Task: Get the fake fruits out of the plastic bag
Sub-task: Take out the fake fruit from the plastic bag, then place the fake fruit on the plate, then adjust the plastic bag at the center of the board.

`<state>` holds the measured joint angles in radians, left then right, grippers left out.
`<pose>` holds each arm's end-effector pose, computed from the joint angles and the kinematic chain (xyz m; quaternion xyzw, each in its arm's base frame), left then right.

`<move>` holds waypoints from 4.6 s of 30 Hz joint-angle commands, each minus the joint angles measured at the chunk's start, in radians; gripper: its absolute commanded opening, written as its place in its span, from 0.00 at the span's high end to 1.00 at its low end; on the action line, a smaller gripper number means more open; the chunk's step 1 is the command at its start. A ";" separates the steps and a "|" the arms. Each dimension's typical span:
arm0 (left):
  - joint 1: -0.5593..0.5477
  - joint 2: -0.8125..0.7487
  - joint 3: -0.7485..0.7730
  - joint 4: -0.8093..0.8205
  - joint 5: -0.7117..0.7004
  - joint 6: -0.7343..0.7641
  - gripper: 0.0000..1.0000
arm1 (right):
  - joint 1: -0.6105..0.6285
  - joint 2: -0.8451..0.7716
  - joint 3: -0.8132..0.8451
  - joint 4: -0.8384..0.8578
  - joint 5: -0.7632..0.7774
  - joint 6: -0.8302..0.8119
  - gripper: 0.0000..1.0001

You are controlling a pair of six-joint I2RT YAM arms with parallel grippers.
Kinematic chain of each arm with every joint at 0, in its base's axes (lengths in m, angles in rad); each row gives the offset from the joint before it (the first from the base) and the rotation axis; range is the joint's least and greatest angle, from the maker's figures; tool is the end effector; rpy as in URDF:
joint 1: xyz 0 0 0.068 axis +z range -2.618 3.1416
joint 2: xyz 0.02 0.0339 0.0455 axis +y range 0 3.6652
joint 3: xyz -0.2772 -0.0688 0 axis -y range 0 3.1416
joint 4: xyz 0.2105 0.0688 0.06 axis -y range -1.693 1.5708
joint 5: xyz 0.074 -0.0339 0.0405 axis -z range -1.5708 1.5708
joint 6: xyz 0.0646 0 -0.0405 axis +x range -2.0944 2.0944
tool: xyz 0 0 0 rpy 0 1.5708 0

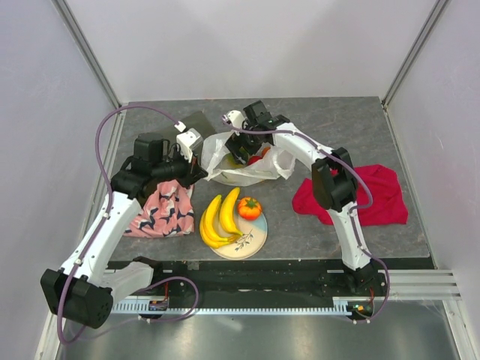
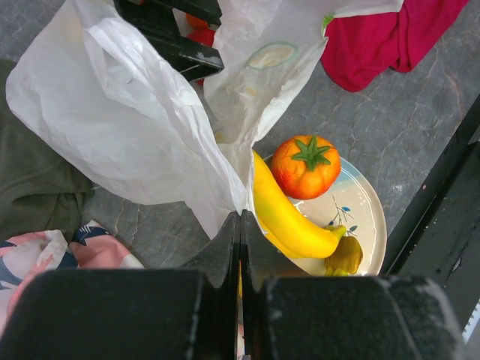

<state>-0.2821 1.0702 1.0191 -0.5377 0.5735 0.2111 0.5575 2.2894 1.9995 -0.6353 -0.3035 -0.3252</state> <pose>0.1890 -0.0913 0.3346 0.3358 0.7877 -0.2653 0.4431 0.4166 0.2825 0.2111 -0.4438 0.8271 0.1787 0.2948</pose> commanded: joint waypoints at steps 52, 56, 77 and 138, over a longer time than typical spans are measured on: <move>0.000 0.063 0.177 0.091 -0.144 0.025 0.98 | 0.472 -0.901 -0.881 -0.084 -0.163 -0.523 0.55; 0.009 0.018 0.139 0.091 -0.164 0.039 0.98 | 0.544 -0.892 -0.918 -0.081 -0.152 -0.561 0.55; 0.026 -0.018 0.090 0.090 -0.123 0.017 0.98 | 0.653 -0.691 -0.964 0.190 -0.054 -0.491 0.53; 0.015 0.082 0.156 0.004 -0.060 0.039 0.98 | -0.034 -0.511 -0.520 0.123 -0.079 -0.147 0.61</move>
<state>-0.2642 1.1706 1.2057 -0.4545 0.5167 0.1932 0.5034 1.8473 1.5421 -0.4812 -0.3290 -0.4191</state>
